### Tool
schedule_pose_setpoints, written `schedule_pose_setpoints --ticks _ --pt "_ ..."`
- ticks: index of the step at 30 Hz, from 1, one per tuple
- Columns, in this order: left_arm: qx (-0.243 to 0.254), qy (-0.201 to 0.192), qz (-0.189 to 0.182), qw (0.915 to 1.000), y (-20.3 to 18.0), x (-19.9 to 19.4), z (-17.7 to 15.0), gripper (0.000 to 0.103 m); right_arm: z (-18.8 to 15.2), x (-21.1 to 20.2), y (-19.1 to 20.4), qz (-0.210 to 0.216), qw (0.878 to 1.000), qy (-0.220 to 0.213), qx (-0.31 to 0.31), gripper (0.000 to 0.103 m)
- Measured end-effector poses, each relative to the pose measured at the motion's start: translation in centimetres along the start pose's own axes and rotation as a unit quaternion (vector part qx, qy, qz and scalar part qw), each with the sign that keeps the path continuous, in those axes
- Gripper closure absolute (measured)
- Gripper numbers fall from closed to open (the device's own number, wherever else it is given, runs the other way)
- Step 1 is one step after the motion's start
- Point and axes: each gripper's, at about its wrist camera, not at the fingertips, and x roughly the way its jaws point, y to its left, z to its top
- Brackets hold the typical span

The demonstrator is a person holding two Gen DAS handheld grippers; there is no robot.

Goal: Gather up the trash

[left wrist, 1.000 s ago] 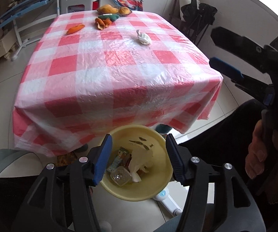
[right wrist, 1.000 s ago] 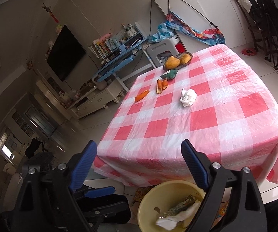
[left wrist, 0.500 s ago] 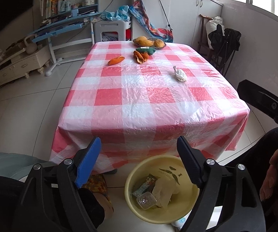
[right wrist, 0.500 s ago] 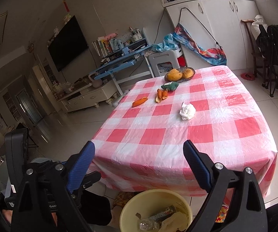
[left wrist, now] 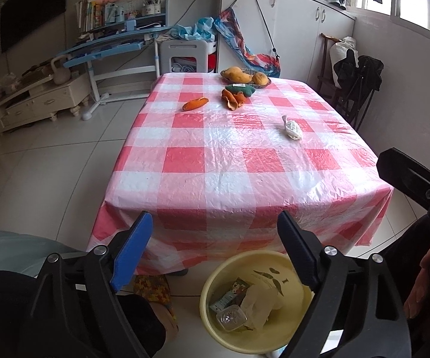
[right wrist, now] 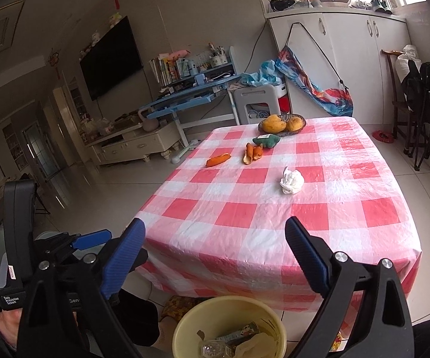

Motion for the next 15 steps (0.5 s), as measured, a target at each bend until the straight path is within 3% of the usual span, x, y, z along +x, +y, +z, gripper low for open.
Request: schedule_pose_setpoints --ticks 15 --pt "-0.002 -0.005 0.007 1.0 0.16 -0.14 0.07 0.019 -0.03 0.04 0.02 0.0 1.0 0.0 0.0 0.012"
